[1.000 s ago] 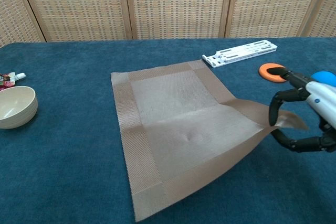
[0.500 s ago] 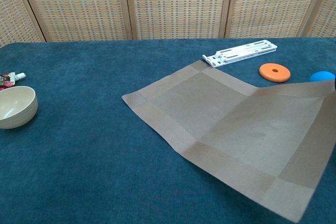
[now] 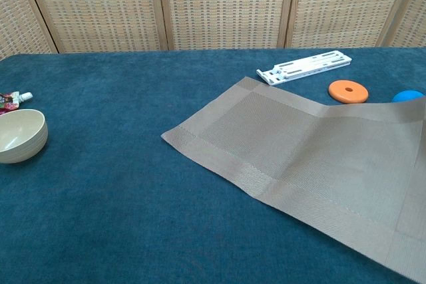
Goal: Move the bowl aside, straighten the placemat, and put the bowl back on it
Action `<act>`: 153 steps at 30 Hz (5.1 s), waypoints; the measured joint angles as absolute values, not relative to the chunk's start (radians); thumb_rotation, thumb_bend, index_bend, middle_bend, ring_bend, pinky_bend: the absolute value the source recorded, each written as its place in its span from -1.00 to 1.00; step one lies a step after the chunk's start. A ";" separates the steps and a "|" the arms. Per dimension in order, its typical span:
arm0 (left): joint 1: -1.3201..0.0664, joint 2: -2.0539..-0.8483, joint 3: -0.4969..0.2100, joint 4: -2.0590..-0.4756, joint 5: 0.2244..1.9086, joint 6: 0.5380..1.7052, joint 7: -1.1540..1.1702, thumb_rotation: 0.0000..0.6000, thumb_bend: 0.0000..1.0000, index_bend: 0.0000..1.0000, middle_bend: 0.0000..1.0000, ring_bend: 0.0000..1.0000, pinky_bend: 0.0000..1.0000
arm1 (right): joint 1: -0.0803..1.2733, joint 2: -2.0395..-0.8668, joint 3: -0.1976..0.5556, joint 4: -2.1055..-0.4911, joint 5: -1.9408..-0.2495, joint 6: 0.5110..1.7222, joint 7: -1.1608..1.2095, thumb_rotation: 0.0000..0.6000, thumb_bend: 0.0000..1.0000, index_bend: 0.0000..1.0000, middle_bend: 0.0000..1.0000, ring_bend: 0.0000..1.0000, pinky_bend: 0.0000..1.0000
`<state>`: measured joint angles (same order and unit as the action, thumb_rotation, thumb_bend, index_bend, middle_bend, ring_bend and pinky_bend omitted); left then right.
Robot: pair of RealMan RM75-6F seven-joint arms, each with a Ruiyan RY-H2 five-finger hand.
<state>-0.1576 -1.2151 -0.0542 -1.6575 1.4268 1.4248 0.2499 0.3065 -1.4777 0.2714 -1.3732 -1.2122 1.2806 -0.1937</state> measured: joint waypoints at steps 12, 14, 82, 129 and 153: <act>-0.178 -1.215 -0.059 -1.670 1.440 1.407 0.258 1.00 -0.72 -1.00 -1.00 -1.00 -1.00 | 0.197 -1.378 0.210 -1.460 -1.292 1.386 -0.053 1.00 -0.54 -0.55 -1.00 -1.00 -1.00; -0.195 -1.215 -0.070 -1.676 1.442 1.397 0.284 1.00 -0.72 -0.99 -1.00 -1.00 -1.00 | 0.177 -1.363 0.194 -1.475 -1.333 1.424 -0.021 1.00 -0.54 -0.55 -1.00 -1.00 -1.00; -0.946 -1.971 -0.218 -0.963 1.060 0.896 0.745 1.00 -0.58 -0.71 -1.00 -1.00 -1.00 | 0.145 -1.191 0.215 -1.544 -1.376 1.460 0.314 1.00 -0.55 -0.55 -1.00 -1.00 -1.00; -0.870 -1.879 -0.153 -1.097 1.234 0.989 0.591 1.00 0.14 0.23 -1.00 -1.00 -1.00 | 0.134 -1.174 0.205 -1.573 -1.409 1.489 0.321 1.00 -0.52 -0.55 -1.00 -1.00 -1.00; -0.693 -1.589 0.099 -1.555 1.441 1.095 0.614 1.00 0.14 0.26 -1.00 -1.00 -1.00 | 0.123 -1.190 0.179 -1.601 -1.457 1.530 0.244 1.00 -0.52 -0.55 -1.00 -1.00 -1.00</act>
